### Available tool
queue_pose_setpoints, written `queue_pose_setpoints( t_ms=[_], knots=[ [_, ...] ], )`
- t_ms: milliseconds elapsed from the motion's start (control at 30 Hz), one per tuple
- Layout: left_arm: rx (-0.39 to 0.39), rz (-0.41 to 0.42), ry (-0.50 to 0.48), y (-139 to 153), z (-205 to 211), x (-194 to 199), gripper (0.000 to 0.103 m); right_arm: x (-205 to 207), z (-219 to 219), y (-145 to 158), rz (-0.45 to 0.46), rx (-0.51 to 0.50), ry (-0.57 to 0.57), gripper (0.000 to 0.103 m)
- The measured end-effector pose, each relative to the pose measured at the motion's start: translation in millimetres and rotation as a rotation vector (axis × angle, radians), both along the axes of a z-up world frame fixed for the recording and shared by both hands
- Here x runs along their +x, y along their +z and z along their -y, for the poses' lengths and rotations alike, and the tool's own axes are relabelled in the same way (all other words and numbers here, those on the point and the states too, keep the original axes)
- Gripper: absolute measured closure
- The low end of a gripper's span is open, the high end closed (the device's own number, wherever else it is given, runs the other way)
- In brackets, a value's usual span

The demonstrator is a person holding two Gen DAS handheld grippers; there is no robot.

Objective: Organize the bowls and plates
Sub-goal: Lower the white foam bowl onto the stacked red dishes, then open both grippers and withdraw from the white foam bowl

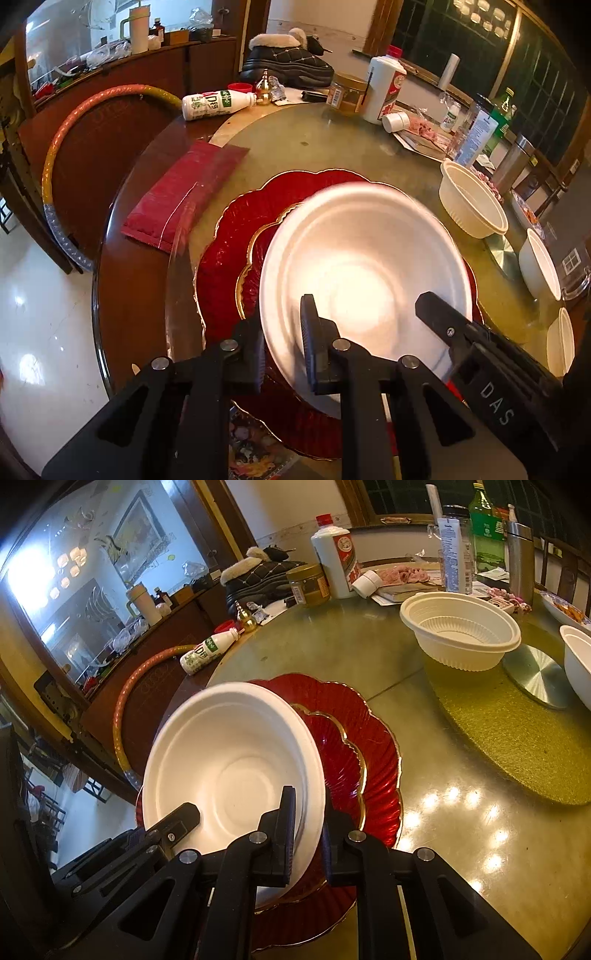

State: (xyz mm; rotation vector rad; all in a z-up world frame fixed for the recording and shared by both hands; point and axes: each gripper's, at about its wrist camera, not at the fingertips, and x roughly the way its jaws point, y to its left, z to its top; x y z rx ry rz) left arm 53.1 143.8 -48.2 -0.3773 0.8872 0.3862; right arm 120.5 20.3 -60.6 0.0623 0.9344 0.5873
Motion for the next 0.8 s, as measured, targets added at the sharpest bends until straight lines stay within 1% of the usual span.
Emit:
queue_pose_setpoints(
  t_ms=[67,100,133,167,200,233,267,300,333,367,400,433,467,500,533,600,633,700,800],
  knots=[
    [0.007,-0.003,-0.001,1,1,-1,0.089,-1,-2,1,0.004,-0.006,0.007,0.084],
    [0.009,-0.007,0.0,2,1,-1,0.088,-1,-3,1,0.006,-0.013,0.009,0.078],
    [0.001,-0.013,0.004,2,1,-1,0.086,-2,-4,1,0.008,-0.018,0.011,0.071],
    [-0.01,-0.009,0.007,3,0,-2,0.084,-4,-4,2,0.013,-0.013,0.018,0.061],
    [-0.02,-0.004,0.01,4,-1,-4,0.081,-5,-3,4,0.025,-0.005,0.015,0.058],
    [-0.028,0.002,0.02,6,-2,-6,0.074,-7,-1,7,0.033,0.0,0.009,0.057],
    [-0.026,0.0,0.035,7,-3,-8,0.071,-8,2,9,0.037,0.013,0.002,0.054],
    [-0.035,0.014,0.035,10,-4,-10,0.064,-8,5,11,0.036,0.019,-0.005,0.05],
    [-0.037,0.028,0.052,14,-4,-14,0.051,-8,9,13,0.034,0.031,-0.01,0.047],
    [-0.043,0.058,0.06,18,-5,-19,0.049,-8,14,16,0.034,0.051,-0.017,0.042],
    [-0.042,0.082,0.073,22,-5,-23,0.042,-8,21,19,0.036,0.073,-0.028,0.037],
    [-0.03,0.112,0.101,28,-4,-28,0.036,-9,27,22,0.039,0.096,-0.04,0.034],
    [-0.02,0.146,0.123,33,-2,-34,0.033,-11,34,26,0.043,0.124,-0.05,0.031],
    [-0.014,0.171,0.135,37,-1,-37,0.03,-12,43,30,0.047,0.153,-0.062,0.029],
    [-0.008,0.214,0.148,44,2,-42,0.029,-13,48,32,0.047,0.167,-0.069,0.029],
    [-0.004,0.264,0.153,52,7,-47,0.028,-14,62,36,0.037,0.205,-0.08,0.029],
    [-0.001,0.291,0.149,57,13,-48,0.026,-15,69,38,0.033,0.221,-0.085,0.029],
    [-0.003,0.317,0.116,62,24,-46,0.022,-18,85,42,0.034,0.248,-0.103,0.029],
    [0.002,0.318,0.046,61,43,-37,0.022,-19,108,44,0.027,0.272,-0.125,0.029]
  ],
)
